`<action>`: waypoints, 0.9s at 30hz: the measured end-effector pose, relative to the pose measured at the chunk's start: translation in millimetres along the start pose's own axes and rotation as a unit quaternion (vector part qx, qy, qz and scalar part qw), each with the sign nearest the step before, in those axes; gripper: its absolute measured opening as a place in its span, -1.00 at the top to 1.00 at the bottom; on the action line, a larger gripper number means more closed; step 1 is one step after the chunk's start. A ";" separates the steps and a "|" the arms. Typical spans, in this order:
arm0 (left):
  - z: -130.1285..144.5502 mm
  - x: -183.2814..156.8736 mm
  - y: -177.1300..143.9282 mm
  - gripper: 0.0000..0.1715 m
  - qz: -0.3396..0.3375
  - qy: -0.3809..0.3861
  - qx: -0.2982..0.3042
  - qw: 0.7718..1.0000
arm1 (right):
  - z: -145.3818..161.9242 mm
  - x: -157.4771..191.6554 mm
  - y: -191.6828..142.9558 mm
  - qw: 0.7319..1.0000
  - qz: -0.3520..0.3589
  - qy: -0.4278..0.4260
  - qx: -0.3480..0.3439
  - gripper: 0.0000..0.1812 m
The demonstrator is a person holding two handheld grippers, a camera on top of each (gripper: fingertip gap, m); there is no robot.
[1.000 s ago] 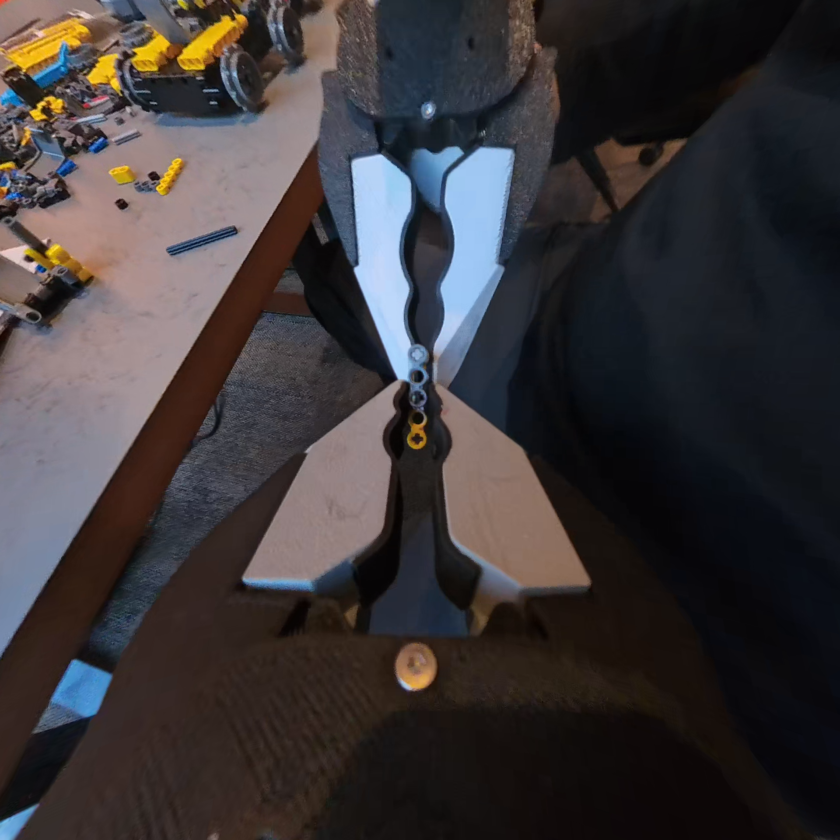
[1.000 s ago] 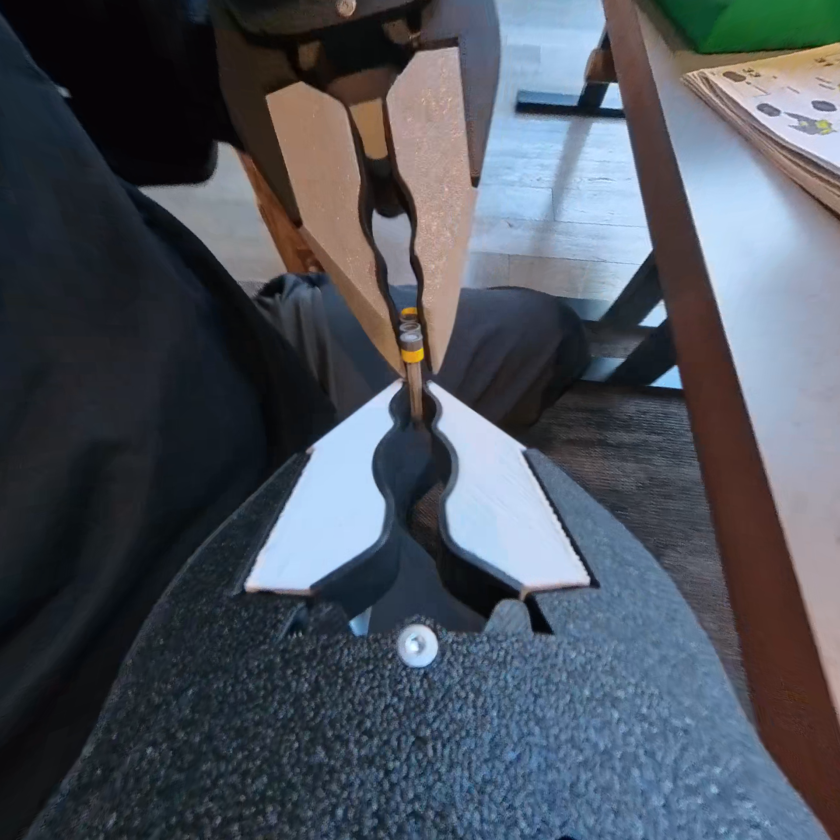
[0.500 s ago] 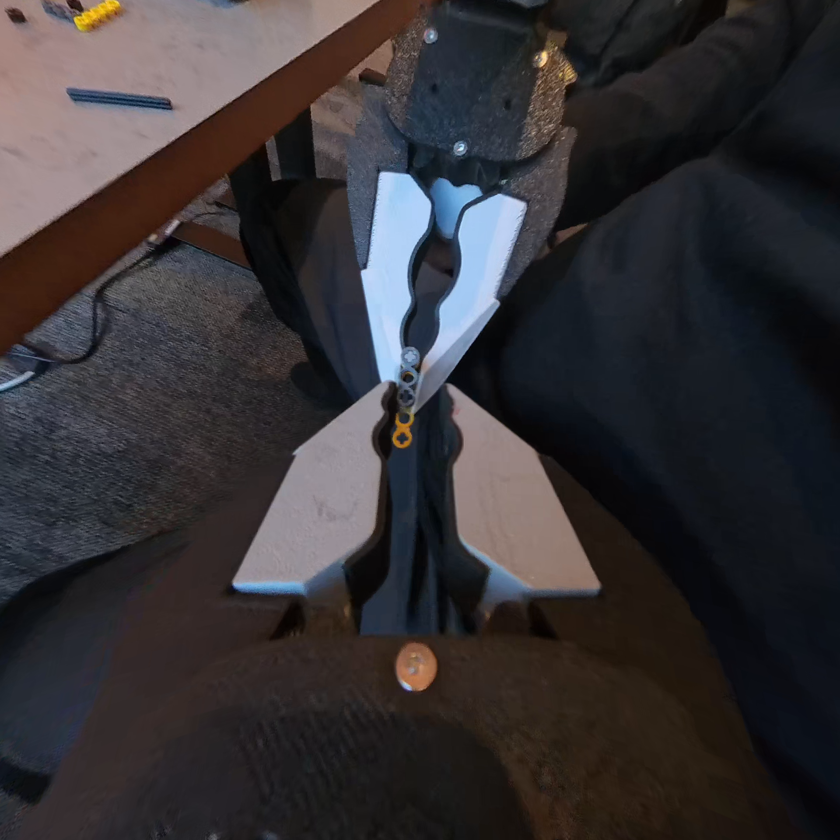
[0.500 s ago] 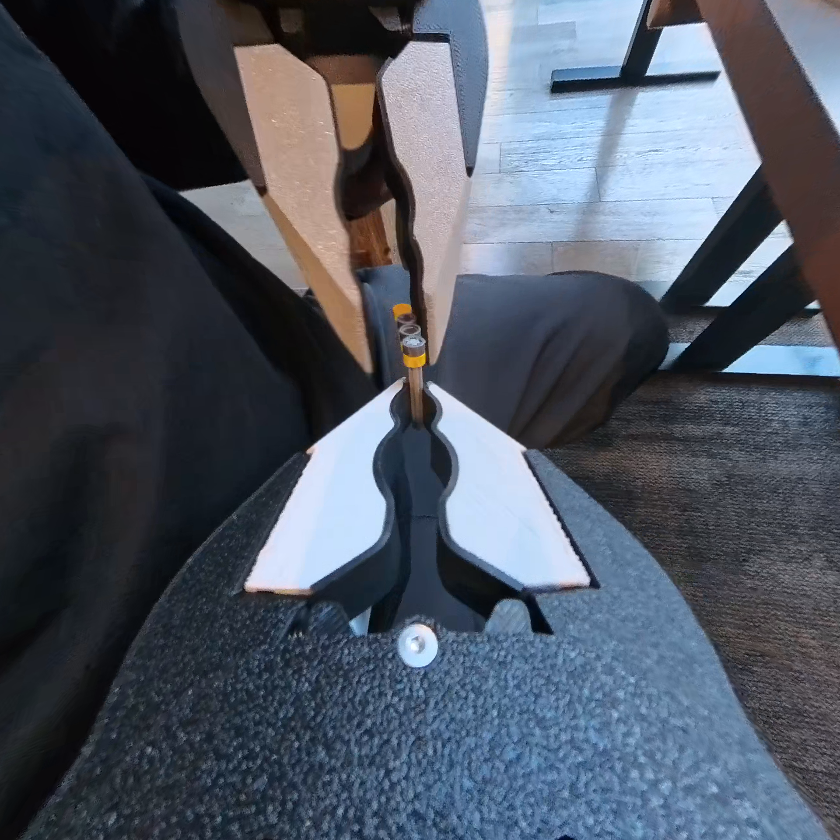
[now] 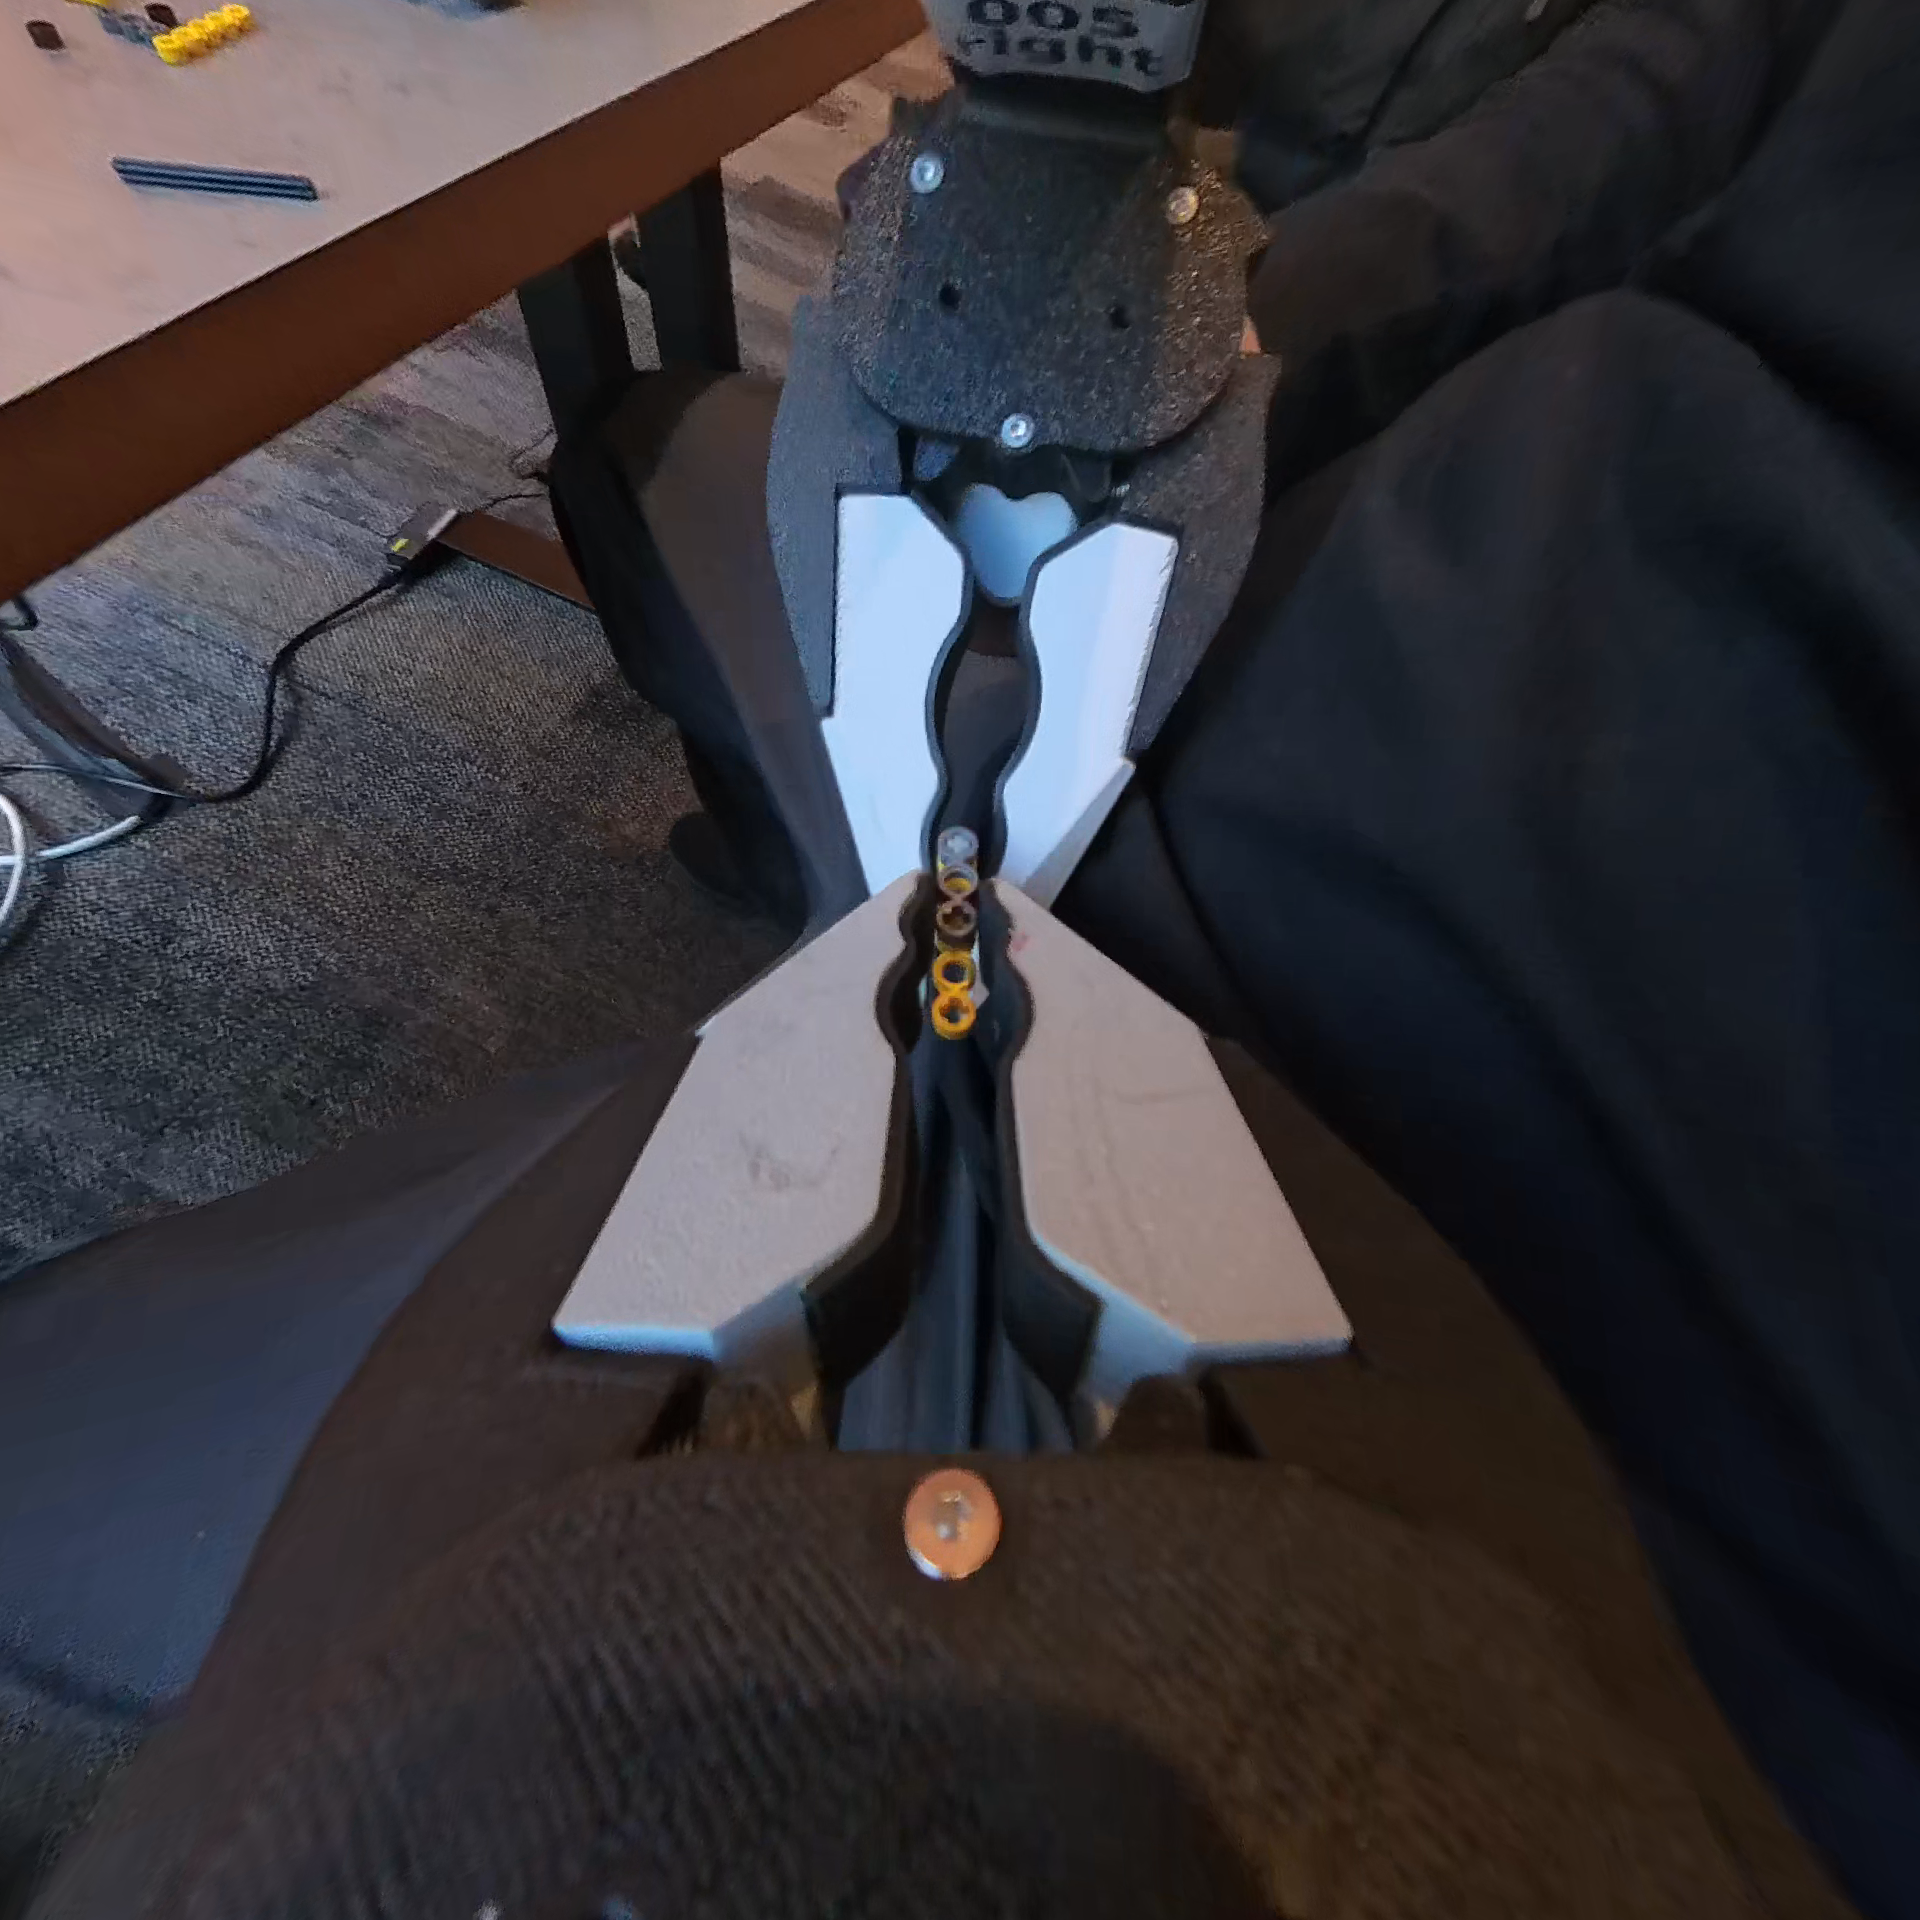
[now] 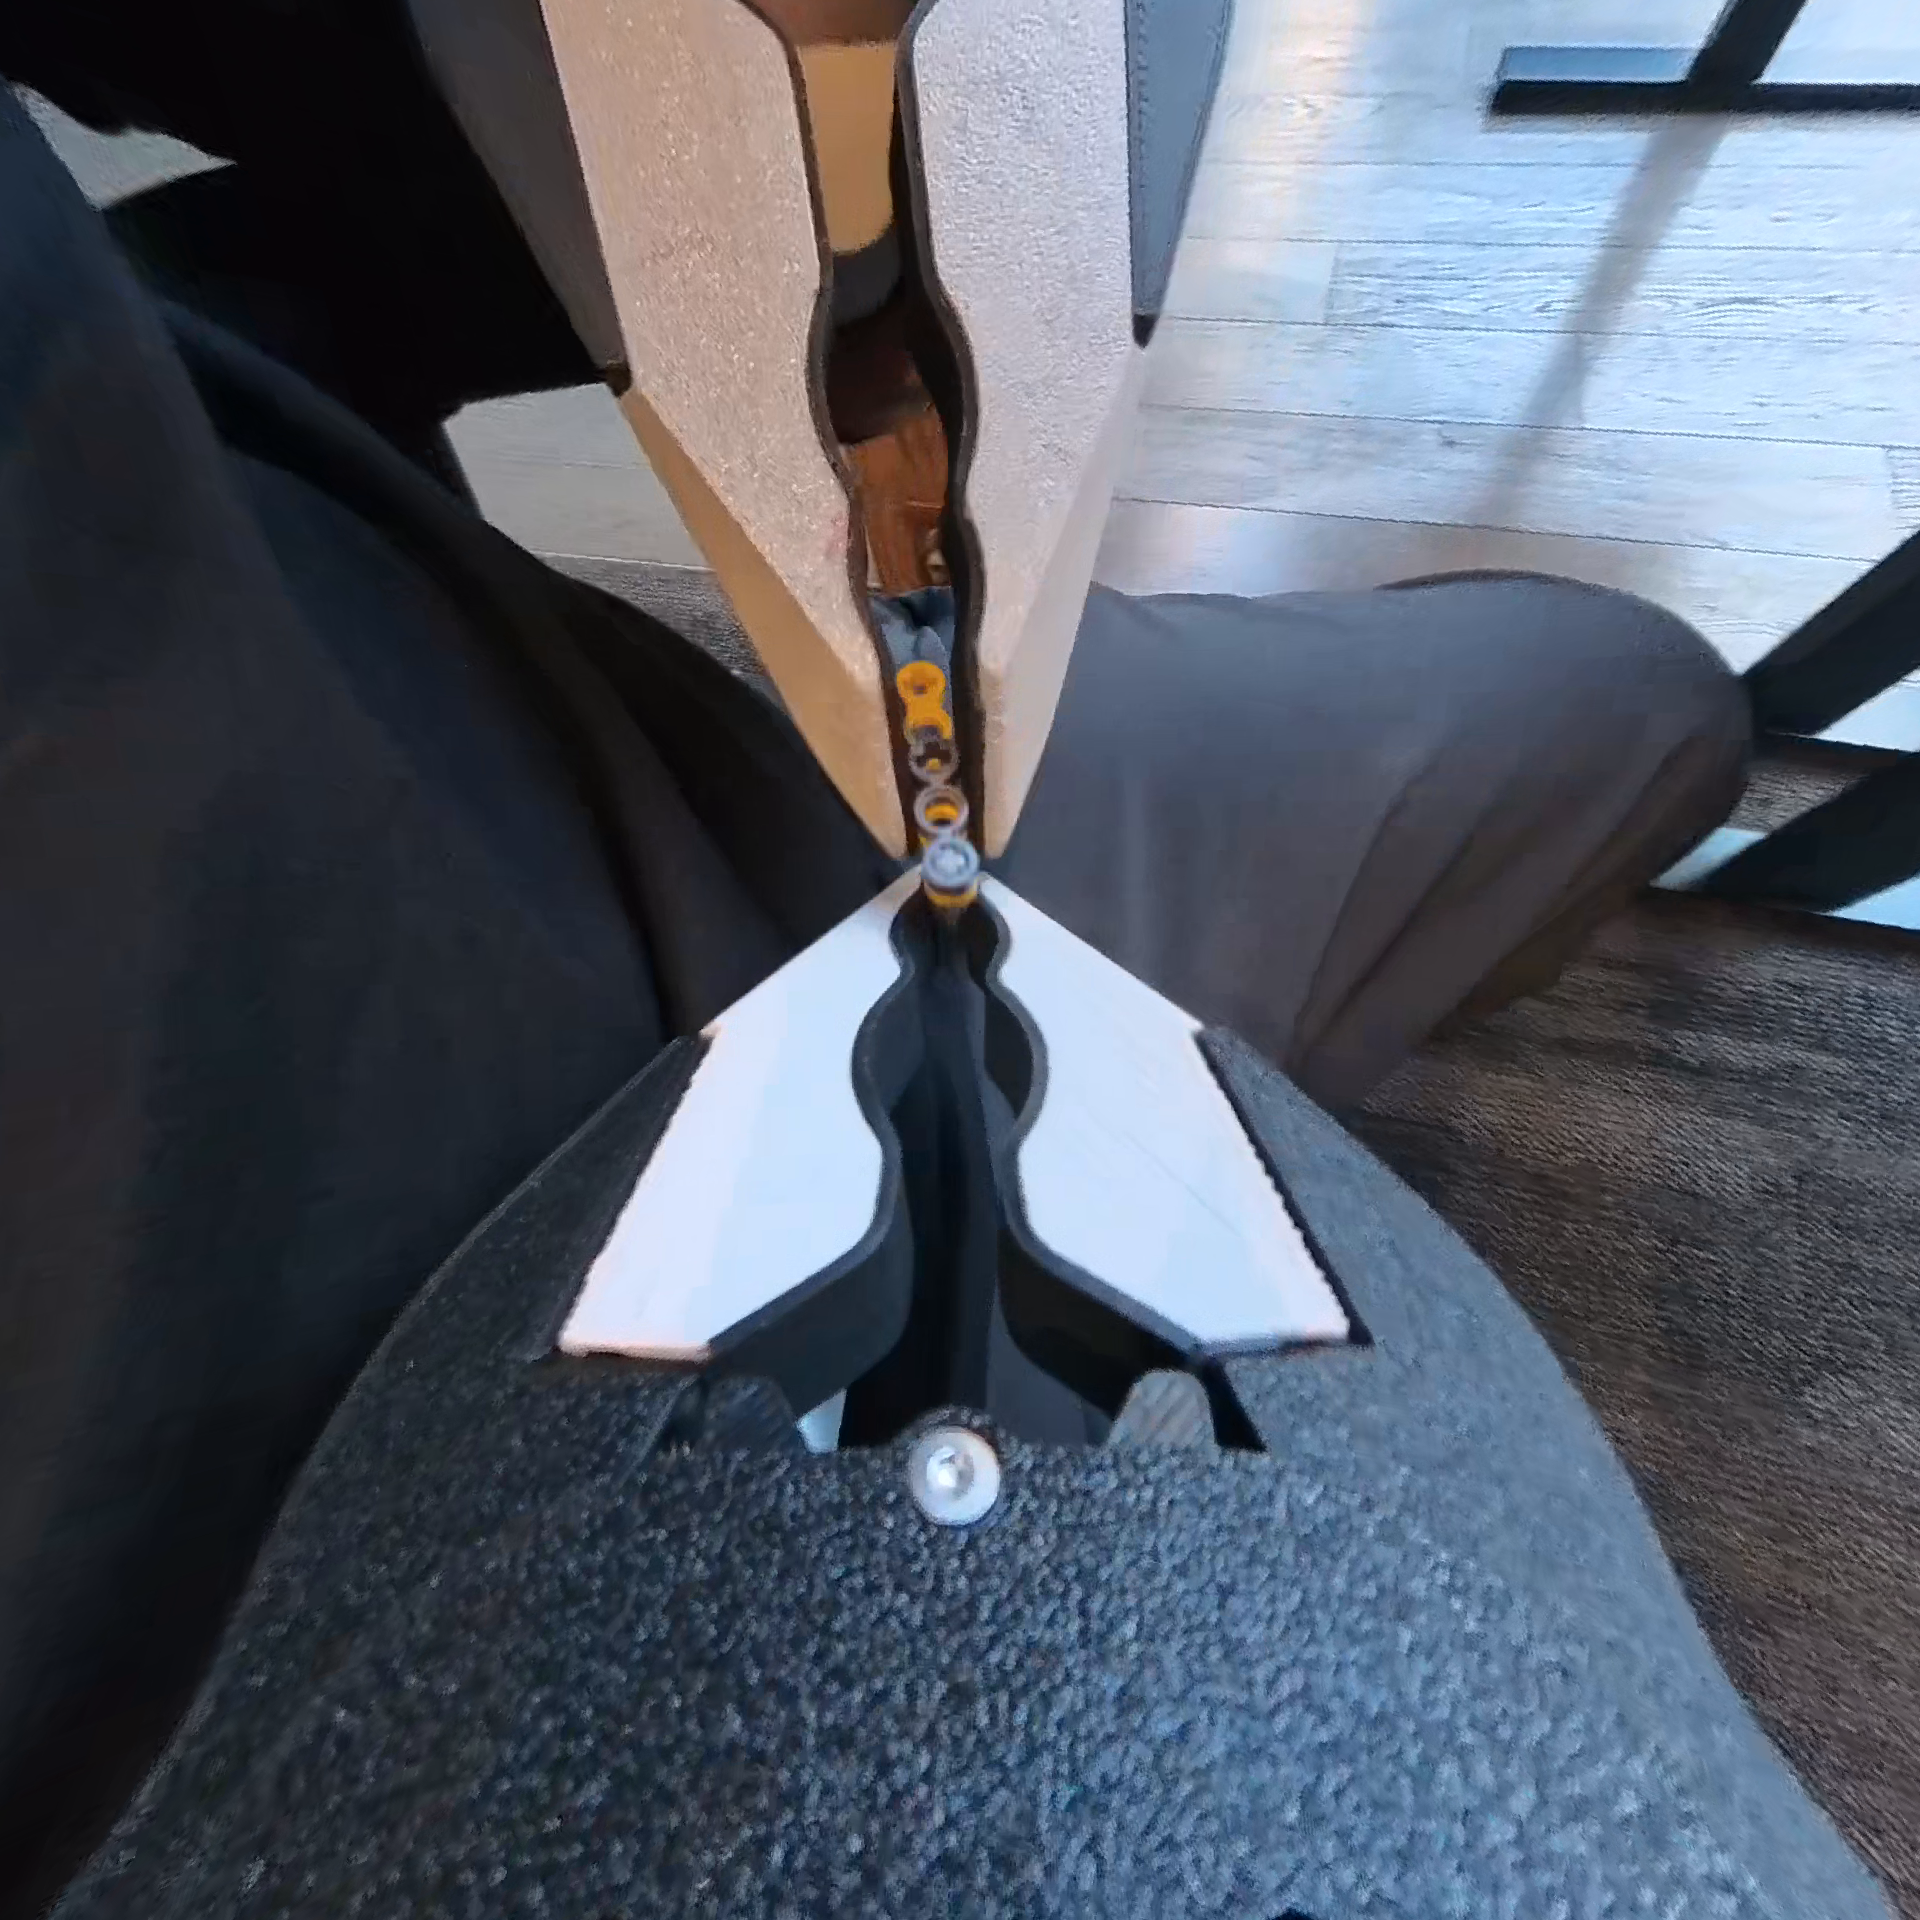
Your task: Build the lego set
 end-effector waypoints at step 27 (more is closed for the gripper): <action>48.8 -74.9 -87.3 0.94 -0.131 -0.136 -0.064 0.980 | -9.2 88.2 77.9 0.994 0.061 0.008 -0.094 0.97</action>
Point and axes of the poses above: each gripper's, where its closed fingertips meet, y out along the fingers, z out of its underside, x = y × z across the jaws, the point moved 3 cm from there along -y, back along the fingers, and after that the axes turned 14 degrees about -x, right-handed, at the moved point
